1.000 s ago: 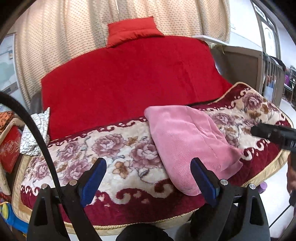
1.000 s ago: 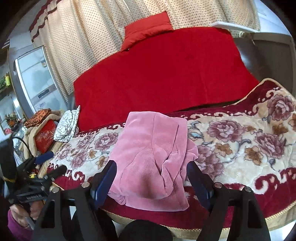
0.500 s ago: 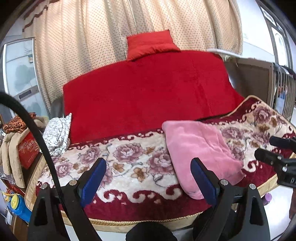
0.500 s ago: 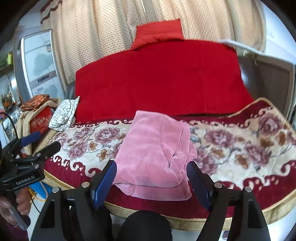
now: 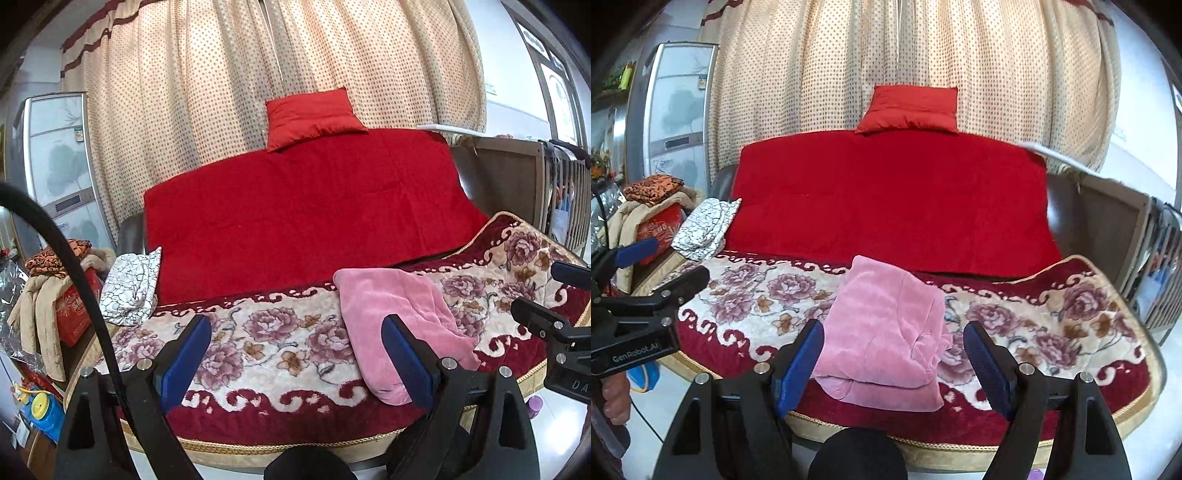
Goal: Fold large clothes
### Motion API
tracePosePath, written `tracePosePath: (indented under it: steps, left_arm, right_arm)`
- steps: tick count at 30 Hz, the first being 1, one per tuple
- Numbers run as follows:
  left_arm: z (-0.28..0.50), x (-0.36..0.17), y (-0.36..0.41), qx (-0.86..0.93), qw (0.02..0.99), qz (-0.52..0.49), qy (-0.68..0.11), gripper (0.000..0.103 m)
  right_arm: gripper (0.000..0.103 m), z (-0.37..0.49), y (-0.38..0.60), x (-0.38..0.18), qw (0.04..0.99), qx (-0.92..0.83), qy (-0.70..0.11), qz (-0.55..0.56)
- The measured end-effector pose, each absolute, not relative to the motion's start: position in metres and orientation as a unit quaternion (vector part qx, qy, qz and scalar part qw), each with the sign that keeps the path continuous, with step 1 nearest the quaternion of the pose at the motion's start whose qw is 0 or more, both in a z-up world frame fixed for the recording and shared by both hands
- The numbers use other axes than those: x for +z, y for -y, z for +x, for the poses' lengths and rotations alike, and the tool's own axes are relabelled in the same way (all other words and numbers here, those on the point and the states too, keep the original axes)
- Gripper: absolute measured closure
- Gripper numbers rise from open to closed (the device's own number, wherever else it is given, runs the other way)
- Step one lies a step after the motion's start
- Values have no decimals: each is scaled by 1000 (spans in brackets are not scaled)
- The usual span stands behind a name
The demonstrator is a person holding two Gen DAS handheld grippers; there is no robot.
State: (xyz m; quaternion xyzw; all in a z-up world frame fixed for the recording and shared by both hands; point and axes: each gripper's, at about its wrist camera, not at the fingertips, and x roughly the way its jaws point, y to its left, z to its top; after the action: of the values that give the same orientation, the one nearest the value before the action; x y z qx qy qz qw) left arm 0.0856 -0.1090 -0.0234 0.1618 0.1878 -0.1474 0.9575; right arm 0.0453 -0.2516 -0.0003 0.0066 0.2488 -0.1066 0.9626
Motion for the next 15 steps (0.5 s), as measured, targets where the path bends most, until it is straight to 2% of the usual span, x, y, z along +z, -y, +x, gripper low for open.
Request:
tracePosePath:
  steps: [4, 7, 15]
  left_arm:
    - [79, -16, 104, -142, 961, 157, -180, 9]
    - [74, -10, 99, -139, 963, 151, -172, 4]
    - [66, 0, 88, -126, 969, 139, -159, 4]
  right_arm:
    - [22, 37, 242, 8, 964, -116, -239, -9]
    - [22, 34, 237, 14, 965, -119, -233, -19]
    - [22, 25, 225, 23, 966, -124, -225, -29]
